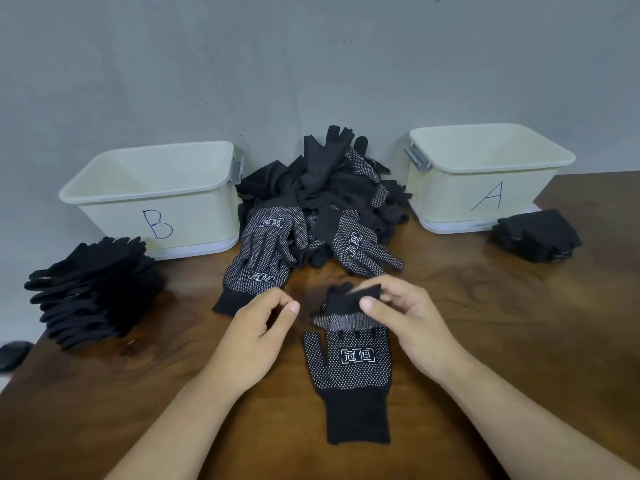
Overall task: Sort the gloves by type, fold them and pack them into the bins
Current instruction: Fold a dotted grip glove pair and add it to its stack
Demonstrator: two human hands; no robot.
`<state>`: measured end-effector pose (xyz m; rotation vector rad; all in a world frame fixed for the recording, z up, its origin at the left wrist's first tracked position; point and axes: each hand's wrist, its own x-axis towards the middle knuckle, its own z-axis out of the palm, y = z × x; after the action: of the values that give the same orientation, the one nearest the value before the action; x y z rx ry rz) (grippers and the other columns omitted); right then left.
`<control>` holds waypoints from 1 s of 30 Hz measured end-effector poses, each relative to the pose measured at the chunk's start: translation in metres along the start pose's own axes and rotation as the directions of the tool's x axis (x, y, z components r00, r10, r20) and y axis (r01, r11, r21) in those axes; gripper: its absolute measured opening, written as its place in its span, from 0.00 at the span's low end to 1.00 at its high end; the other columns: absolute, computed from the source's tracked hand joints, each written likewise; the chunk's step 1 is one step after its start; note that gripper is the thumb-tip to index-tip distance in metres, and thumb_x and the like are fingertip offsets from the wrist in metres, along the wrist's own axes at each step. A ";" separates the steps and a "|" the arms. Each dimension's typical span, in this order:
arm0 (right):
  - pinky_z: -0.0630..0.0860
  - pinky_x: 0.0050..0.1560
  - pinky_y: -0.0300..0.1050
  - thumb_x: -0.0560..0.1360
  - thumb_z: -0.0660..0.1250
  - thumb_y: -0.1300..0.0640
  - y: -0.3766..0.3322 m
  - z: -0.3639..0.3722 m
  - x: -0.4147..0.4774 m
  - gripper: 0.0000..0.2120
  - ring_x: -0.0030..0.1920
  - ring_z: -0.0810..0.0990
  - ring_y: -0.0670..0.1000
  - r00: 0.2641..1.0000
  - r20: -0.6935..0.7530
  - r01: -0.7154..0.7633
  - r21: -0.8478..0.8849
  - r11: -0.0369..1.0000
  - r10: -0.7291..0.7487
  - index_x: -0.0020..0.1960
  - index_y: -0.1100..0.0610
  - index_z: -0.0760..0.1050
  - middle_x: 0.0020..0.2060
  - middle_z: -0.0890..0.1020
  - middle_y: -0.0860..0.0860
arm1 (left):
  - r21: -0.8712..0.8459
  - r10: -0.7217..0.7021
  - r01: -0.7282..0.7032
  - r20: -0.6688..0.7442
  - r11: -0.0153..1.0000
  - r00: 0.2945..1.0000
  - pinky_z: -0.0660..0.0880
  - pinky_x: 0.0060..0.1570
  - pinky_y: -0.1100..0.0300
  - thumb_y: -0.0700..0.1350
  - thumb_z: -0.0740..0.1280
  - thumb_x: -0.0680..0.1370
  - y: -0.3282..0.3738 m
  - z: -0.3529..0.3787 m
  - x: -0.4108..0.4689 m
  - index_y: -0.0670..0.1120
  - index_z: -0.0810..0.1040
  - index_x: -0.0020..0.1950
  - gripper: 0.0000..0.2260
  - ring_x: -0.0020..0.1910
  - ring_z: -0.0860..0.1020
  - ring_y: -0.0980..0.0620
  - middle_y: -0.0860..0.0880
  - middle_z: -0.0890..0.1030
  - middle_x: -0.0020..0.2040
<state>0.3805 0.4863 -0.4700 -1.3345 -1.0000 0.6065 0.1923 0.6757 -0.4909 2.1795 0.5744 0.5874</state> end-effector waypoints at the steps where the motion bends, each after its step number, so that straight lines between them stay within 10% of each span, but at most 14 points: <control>1: 0.79 0.59 0.43 0.80 0.72 0.67 0.001 -0.001 -0.009 0.08 0.55 0.87 0.51 0.999 0.039 0.013 -0.038 0.999 -0.012 0.56 0.57 0.85 0.51 0.89 0.51 | 0.004 0.000 0.000 -0.001 1.000 1.000 0.71 0.47 0.62 0.50 0.66 0.85 0.000 0.000 0.000 0.51 0.77 0.47 0.09 0.47 0.78 0.52 0.55 0.80 0.45; 11: 0.65 0.77 0.42 0.78 0.68 0.55 0.007 -0.009 -0.057 0.28 0.77 0.66 0.39 0.904 0.422 0.265 -0.675 0.689 0.066 0.77 0.41 0.72 0.75 0.70 0.31 | 0.204 0.052 -0.070 0.091 0.976 0.994 0.71 0.39 0.67 0.52 0.70 0.81 0.007 0.001 -0.032 0.61 0.75 0.56 0.06 0.56 0.77 0.57 0.62 0.78 0.53; 15: 0.65 0.78 0.43 0.86 0.59 0.45 0.014 -0.004 -0.059 0.22 0.77 0.63 0.37 0.902 0.428 0.338 -0.786 0.518 0.061 0.79 0.41 0.71 0.77 0.70 0.33 | 0.313 0.065 -0.123 0.189 0.942 0.980 0.70 0.58 0.67 0.63 0.69 0.78 0.010 0.004 -0.050 0.65 0.70 0.66 0.19 0.65 0.72 0.63 0.67 0.73 0.61; 30: 0.61 0.82 0.44 0.88 0.56 0.47 0.013 -0.009 -0.072 0.22 0.81 0.60 0.35 0.905 0.421 0.310 -0.745 0.591 0.056 0.81 0.42 0.69 0.79 0.67 0.34 | 0.422 0.065 -0.147 0.204 0.894 0.977 0.63 0.73 0.64 0.72 0.67 0.74 0.018 0.011 -0.062 0.61 0.64 0.75 0.34 0.71 0.65 0.65 0.70 0.68 0.66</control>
<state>0.3561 0.4231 -0.4995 -1.9430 -1.8545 0.3005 0.1537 0.6233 -0.4971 2.6703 0.5245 0.3240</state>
